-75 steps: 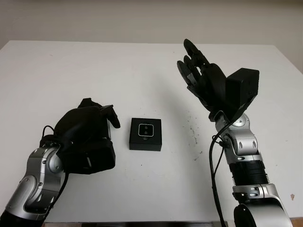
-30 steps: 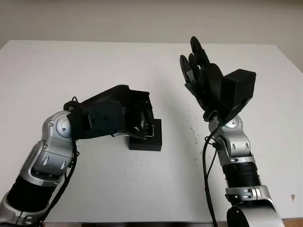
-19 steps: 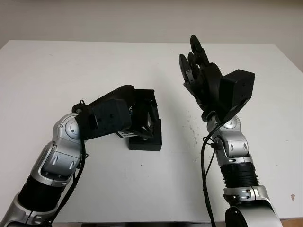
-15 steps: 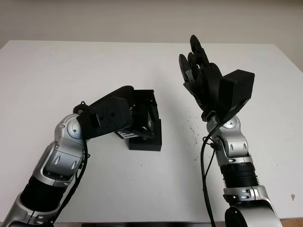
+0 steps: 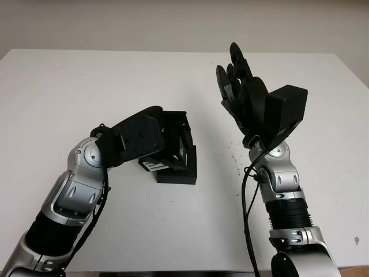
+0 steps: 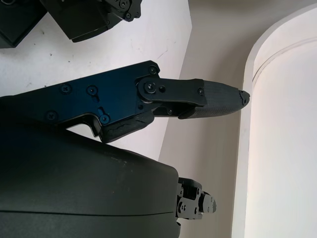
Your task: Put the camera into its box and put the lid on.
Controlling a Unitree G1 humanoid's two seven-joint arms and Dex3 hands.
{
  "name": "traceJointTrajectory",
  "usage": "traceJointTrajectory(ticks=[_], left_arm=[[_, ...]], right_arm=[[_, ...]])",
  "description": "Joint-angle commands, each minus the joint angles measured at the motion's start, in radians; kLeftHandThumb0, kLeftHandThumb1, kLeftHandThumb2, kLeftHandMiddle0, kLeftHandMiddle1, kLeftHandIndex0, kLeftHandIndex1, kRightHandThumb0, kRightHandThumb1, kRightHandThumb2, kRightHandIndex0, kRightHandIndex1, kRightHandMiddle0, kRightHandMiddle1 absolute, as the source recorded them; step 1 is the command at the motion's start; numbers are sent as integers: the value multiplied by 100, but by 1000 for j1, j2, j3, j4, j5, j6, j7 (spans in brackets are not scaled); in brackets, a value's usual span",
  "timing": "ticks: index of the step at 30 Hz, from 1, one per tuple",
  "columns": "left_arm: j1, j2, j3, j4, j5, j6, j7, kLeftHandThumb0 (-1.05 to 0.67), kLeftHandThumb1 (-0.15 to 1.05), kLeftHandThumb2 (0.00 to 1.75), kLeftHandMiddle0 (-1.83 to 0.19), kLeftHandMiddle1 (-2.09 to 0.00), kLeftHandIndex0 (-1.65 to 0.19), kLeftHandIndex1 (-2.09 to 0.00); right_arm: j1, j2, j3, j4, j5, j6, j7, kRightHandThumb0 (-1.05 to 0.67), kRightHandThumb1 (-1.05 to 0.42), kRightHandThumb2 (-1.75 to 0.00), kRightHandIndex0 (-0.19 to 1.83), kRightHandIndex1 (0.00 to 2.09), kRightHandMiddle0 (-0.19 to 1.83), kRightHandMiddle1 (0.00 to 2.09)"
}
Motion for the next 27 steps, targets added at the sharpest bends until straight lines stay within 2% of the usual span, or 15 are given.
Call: traceJointTrajectory(ticks=[1,10,16,27], left_arm=[[-30,6,-10,-24,-4,9,-10,-4,93,5,-40,-153,-36,-166],[-38,12,-15,-39,-17,29,-28,-5,93,5,-44,-150,-39,-164],[-29,7,-16,-54,-25,30,-20,-5,93,5,-39,-157,-37,-165],[-12,1,-23,-44,-48,3,-11,-4,93,6,-41,-155,-36,-168]], right_arm=[[-21,3,1,-2,-5,-14,-7,-77,-105,-43,-13,5,-11,7],[-22,9,1,2,-11,-5,-15,-79,-105,-42,-13,5,-10,8],[-18,13,1,-9,-17,1,-23,-78,-105,-41,-13,5,-10,8],[-18,16,4,-12,-22,17,-35,-79,-105,-41,-12,6,-10,7]])
